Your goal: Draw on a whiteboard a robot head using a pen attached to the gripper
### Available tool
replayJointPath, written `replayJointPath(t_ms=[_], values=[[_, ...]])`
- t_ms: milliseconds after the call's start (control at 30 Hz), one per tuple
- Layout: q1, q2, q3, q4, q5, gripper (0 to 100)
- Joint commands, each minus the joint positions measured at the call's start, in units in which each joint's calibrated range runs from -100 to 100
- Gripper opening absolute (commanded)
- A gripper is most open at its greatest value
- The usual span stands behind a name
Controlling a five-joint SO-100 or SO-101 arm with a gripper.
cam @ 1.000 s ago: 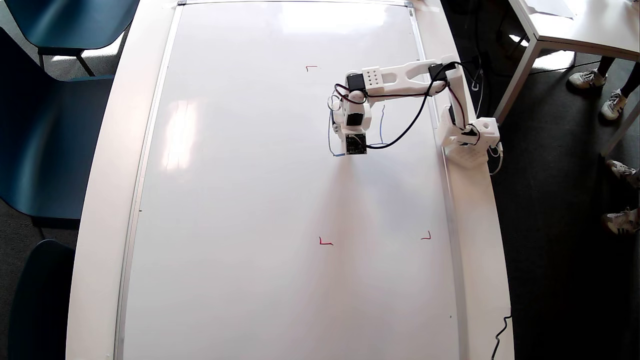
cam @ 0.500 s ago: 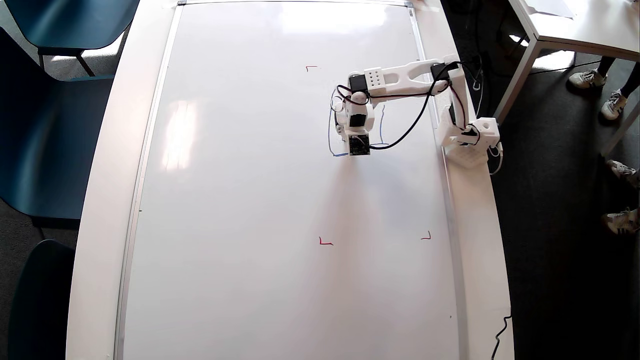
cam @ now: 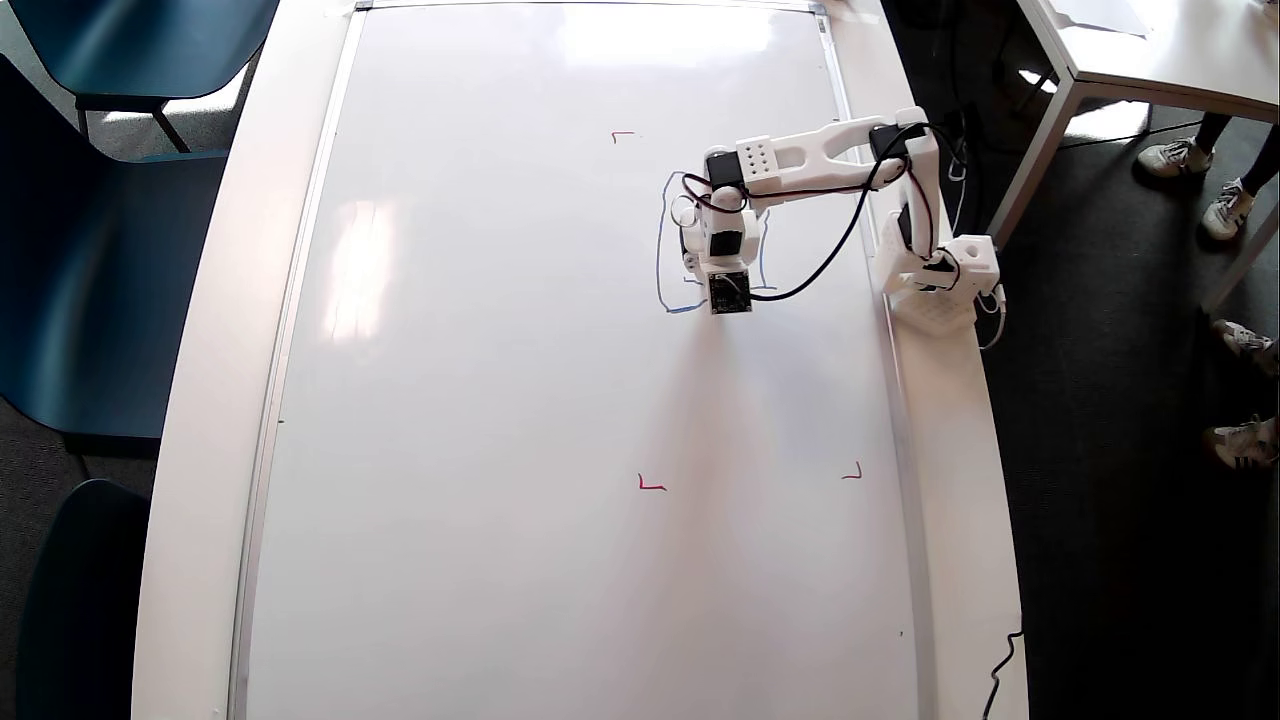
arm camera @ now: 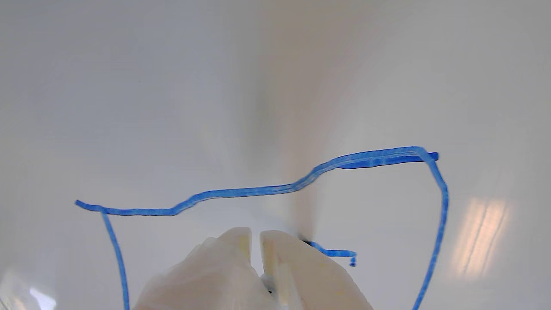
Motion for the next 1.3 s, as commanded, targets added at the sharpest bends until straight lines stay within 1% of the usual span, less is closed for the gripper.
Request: replayJointPath(t_ms=[0, 533, 733, 967, 1267], values=[[1.67, -2.6, 1.07, 0.46, 0.17, 1], [7.05, -2.18, 0.25, 0.54, 1.41, 1], [6.68, -1.84, -0.56, 0.46, 1.25, 1], [5.94, 4.78, -9.37, 1.24, 1.14, 1], [3.88, 6.12, -9.92, 0.89, 1.03, 1]])
